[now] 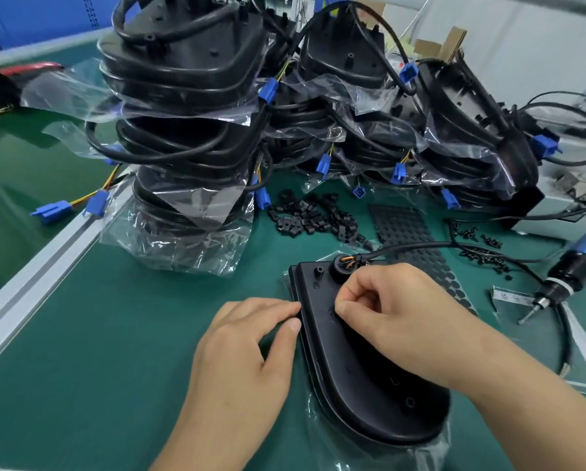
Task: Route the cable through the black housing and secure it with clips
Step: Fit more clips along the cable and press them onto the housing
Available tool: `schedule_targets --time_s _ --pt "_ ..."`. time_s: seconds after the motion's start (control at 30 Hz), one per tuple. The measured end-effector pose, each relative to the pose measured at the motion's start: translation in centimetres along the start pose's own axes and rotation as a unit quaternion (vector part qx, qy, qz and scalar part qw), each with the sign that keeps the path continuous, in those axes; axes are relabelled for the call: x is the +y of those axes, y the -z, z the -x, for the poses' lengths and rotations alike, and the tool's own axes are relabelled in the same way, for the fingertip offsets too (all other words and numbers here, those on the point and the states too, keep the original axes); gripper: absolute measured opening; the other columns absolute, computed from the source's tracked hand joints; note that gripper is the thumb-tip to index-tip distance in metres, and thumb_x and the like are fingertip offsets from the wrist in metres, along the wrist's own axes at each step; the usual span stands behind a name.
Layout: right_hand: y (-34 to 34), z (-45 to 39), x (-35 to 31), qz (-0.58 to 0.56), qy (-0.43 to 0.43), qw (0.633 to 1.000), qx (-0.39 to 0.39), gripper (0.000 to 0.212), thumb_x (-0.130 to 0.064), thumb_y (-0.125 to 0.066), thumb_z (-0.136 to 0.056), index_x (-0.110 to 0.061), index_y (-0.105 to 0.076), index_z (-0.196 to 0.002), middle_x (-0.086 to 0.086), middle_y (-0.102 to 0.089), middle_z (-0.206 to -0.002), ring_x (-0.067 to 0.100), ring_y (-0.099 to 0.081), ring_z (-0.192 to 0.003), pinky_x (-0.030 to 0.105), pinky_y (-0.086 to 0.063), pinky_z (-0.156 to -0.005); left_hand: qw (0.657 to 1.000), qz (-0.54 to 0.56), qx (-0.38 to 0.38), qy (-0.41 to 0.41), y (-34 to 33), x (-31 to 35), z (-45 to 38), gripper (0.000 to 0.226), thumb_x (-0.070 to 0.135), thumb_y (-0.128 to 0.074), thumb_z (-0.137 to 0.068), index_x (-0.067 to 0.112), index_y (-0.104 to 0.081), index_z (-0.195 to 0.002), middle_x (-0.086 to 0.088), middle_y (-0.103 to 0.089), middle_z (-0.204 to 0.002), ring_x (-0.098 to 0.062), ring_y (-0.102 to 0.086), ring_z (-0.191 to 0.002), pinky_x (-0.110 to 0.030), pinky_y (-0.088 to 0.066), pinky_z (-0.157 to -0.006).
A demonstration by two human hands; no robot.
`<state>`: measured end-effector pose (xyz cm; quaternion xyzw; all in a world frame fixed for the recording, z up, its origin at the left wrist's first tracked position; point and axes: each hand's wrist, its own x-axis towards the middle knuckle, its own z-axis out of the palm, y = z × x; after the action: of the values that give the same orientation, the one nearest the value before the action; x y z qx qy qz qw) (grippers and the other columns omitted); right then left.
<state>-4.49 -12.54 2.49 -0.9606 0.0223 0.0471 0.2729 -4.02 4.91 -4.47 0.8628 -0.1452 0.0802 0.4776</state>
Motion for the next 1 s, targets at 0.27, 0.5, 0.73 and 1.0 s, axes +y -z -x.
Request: schedule_targets --time_s 0.27,0.5,0.73,1.0 --pt "-0.3 -0.7 0.1 0.025 -0.002 1.0 0.013 0.009 -0.033 -0.061 -0.078 -0.03 -0.061 -0.069 -0.02 -0.063 -0.066 -0.001 -0.053 -0.054 0.021 -0.041 -0.055 1.0 -0.012 0.002 0.0 -0.1 0.0 0.0 0.021 0.032 -0.059 -0.082 0.035 -0.072 -0.097 0.03 -0.066 -0.093 0.005 -0.051 -0.103 -0.008 -0.039 -0.085" --pt "0.5 -1.4 0.0 -0.032 -0.019 0.999 -0.011 0.022 -0.037 -0.072 -0.075 -0.026 -0.053 -0.076 -0.009 -0.059 -0.066 0.005 -0.052 -0.059 0.023 -0.039 -0.06 1.0 -0.011 0.014 -0.006 -0.2 -0.1 0.0 0.02 0.028 -0.061 -0.082 0.034 -0.072 -0.098 0.027 -0.067 -0.093 0.003 -0.053 -0.1 -0.016 -0.042 -0.086" --pt "0.3 -1.3 0.2 -0.014 -0.016 0.999 0.032 0.028 -0.04 -0.073 -0.075 -0.021 -0.052 -0.07 -0.007 -0.057 -0.065 0.011 -0.052 -0.058 0.026 -0.04 -0.055 1.0 -0.019 0.012 0.005 -0.1 0.1 0.0 0.021 0.027 -0.061 -0.083 0.034 -0.072 -0.099 0.026 -0.067 -0.092 0.003 -0.053 -0.098 -0.023 -0.045 -0.085" --pt "2.2 1.9 6.8 -0.061 -0.072 0.947 0.308 0.007 -0.019 -0.062 -0.084 -0.024 -0.062 -0.079 -0.008 -0.066 -0.07 0.017 -0.062 -0.066 0.03 -0.045 -0.065 0.996 -0.048 -0.002 0.069 0.4 2.2 1.0 0.062 0.073 -0.039 -0.072 0.041 -0.056 -0.122 0.021 -0.061 -0.081 -0.001 -0.056 -0.086 -0.019 -0.044 -0.077"
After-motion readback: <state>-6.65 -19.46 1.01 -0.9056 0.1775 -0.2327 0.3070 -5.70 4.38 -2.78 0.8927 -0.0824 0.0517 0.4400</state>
